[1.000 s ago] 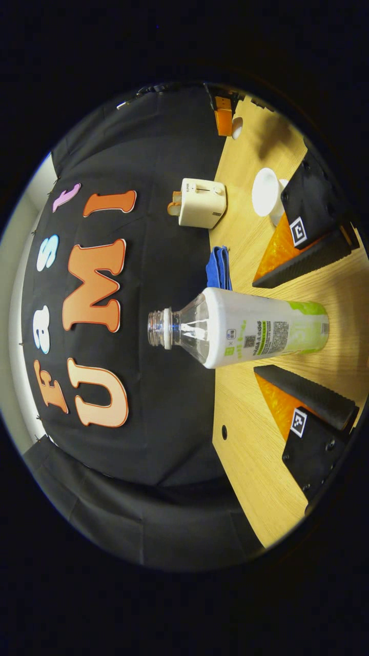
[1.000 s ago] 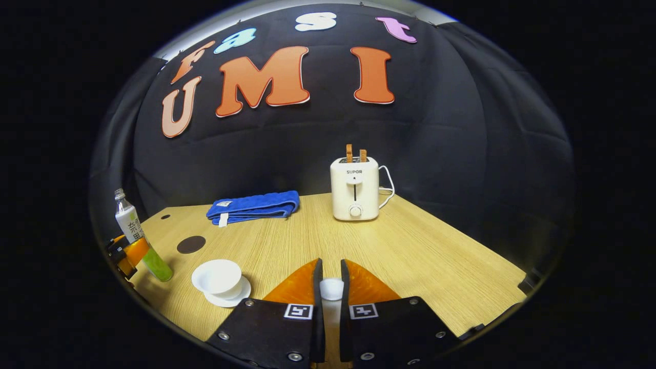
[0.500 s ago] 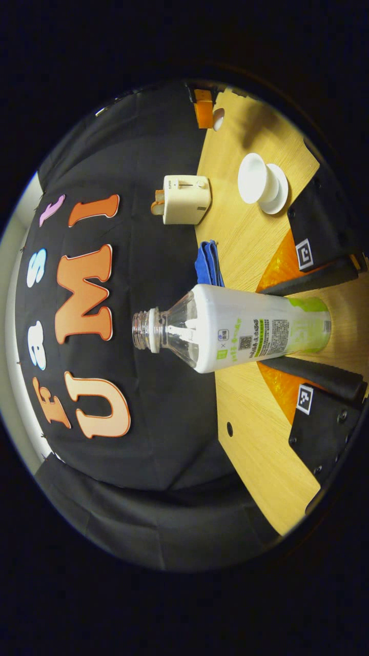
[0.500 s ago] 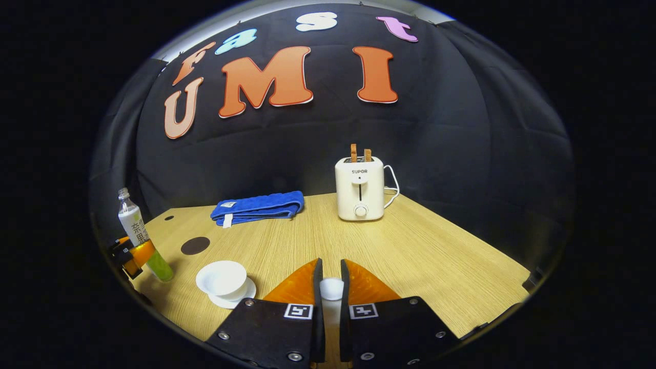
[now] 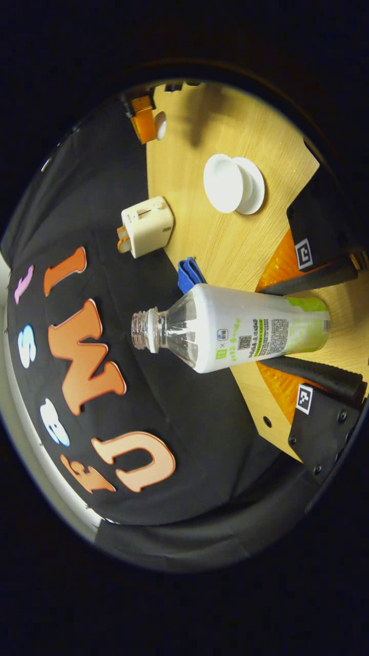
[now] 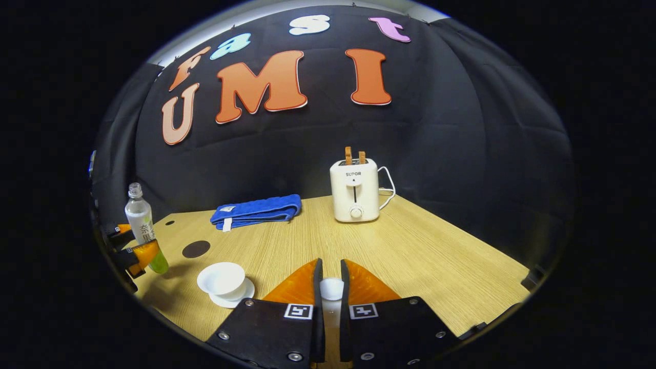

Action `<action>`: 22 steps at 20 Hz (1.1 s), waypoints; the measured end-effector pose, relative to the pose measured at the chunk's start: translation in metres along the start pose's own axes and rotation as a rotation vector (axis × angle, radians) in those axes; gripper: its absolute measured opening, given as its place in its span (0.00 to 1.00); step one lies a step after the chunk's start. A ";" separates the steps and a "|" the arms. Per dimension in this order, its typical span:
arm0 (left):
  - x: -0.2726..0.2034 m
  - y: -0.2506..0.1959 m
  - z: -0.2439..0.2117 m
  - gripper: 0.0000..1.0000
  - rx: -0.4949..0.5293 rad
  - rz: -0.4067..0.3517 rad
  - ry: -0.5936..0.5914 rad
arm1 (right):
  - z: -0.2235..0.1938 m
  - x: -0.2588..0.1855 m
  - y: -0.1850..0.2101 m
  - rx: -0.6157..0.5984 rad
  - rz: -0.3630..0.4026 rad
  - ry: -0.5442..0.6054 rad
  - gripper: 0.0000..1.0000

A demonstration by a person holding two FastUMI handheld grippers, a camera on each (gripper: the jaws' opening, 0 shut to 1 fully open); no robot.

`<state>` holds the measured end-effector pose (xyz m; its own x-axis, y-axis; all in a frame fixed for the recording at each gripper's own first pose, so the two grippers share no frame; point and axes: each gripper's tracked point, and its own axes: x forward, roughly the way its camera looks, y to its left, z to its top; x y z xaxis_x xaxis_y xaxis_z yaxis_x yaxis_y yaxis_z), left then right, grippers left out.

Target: Open the teacup lid with one hand, grasp the water bottle and pour water into the teacup with the other hand; after pouring, place the water bottle on the coaster and then close the teacup lid.

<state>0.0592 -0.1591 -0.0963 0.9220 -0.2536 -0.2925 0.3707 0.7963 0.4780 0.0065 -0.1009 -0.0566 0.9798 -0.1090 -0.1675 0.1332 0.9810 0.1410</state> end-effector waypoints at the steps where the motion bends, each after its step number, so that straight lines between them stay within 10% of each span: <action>1: 0.001 -0.006 0.002 0.65 0.045 -0.014 0.003 | -0.001 0.000 -0.001 0.003 -0.001 0.001 0.12; 22: 0.017 -0.044 0.005 0.67 0.792 -0.188 0.067 | -0.004 -0.008 -0.023 0.062 -0.013 -0.003 0.12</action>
<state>0.0594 -0.2007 -0.1182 0.8372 -0.2912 -0.4629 0.5105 0.1126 0.8525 -0.0048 -0.1220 -0.0625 0.9784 -0.1226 -0.1667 0.1552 0.9676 0.1990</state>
